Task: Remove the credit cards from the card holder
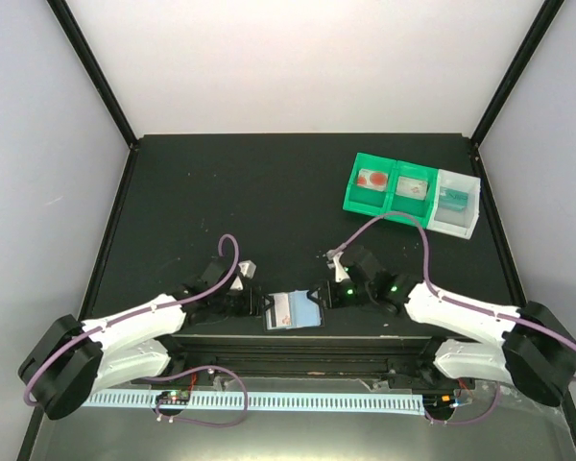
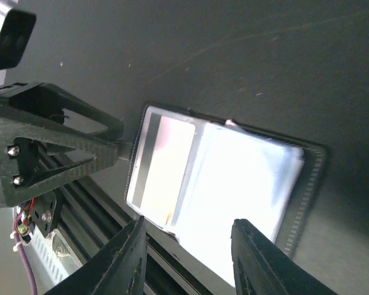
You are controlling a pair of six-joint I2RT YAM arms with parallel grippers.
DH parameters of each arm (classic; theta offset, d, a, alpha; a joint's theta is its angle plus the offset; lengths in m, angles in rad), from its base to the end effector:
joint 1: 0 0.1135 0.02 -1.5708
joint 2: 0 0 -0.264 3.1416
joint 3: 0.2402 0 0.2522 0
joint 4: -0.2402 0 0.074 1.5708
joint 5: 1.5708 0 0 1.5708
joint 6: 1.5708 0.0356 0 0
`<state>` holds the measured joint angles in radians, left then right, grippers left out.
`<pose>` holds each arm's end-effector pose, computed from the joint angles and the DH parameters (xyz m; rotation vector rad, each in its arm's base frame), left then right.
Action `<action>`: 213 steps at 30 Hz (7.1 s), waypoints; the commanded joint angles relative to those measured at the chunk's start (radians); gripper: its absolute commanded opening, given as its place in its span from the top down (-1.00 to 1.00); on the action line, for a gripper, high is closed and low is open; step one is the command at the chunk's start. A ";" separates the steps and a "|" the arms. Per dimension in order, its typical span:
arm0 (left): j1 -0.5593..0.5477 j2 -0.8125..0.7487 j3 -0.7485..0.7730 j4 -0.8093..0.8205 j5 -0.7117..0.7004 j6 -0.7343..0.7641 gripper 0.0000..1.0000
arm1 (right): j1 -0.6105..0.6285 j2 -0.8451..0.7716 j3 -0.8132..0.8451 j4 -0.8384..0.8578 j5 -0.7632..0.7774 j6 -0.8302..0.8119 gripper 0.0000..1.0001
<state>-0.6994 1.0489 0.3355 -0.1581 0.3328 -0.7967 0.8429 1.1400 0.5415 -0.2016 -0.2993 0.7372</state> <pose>0.1319 -0.1262 0.1450 0.0335 2.6789 -0.9925 0.1393 0.1721 0.1874 -0.2976 2.6008 1.0302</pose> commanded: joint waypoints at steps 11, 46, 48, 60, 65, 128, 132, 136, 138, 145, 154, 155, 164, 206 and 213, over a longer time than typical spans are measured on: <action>-0.006 0.056 -0.054 0.141 0.016 -0.014 0.27 | 0.100 0.280 0.011 0.173 0.075 0.008 0.27; -0.006 0.179 -0.049 0.303 0.132 -0.037 0.80 | 0.165 0.335 0.089 0.183 0.087 0.009 0.62; -0.007 0.179 -0.046 0.298 0.126 -0.032 0.83 | 0.165 0.355 0.093 0.189 0.079 0.006 0.62; -0.007 0.129 -0.045 0.201 0.078 -0.001 0.74 | 0.165 0.417 0.077 0.254 0.054 0.022 0.68; -0.006 0.146 -0.059 0.222 0.077 -0.003 0.84 | 0.165 0.427 0.067 0.265 0.057 0.026 0.73; -0.009 0.323 -0.076 0.349 0.028 0.036 0.97 | 0.071 0.320 -0.101 0.392 0.007 0.050 0.98; -0.009 0.321 -0.081 0.355 0.029 0.032 0.97 | 0.071 0.317 -0.104 0.414 -0.006 0.049 0.81; -0.008 0.320 -0.082 0.354 0.029 0.033 0.97 | 0.071 0.338 -0.101 0.427 -0.008 0.048 0.74; -0.008 0.320 -0.082 0.356 0.028 0.032 0.97 | 0.071 0.351 -0.105 0.442 -0.012 0.048 0.73; -0.008 0.320 -0.090 0.366 0.031 0.028 0.97 | 0.071 0.374 -0.114 0.464 -0.017 0.054 0.80; -0.008 0.297 -0.093 0.360 0.030 0.022 0.97 | 0.068 0.342 -0.113 0.432 0.007 0.057 0.98; -0.008 0.292 -0.094 0.362 0.031 0.021 0.97 | 0.068 0.332 -0.116 0.425 0.011 0.055 0.98; -0.008 0.266 -0.089 0.343 0.023 0.019 0.97 | 0.066 0.213 -0.117 0.310 0.095 0.018 0.98; -0.001 -0.578 -0.175 0.311 0.070 -0.823 -0.35 | 0.364 -0.109 -0.084 0.298 0.479 -0.795 0.98; 0.000 -0.569 -0.201 0.353 0.109 -0.854 -0.26 | 0.458 -0.060 -0.047 0.282 0.584 -0.841 0.98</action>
<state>-0.7017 0.4824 0.1490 0.1413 0.4114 -1.5860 1.2568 1.0679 0.4503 0.0620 0.1852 -0.0544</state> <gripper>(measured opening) 0.644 0.011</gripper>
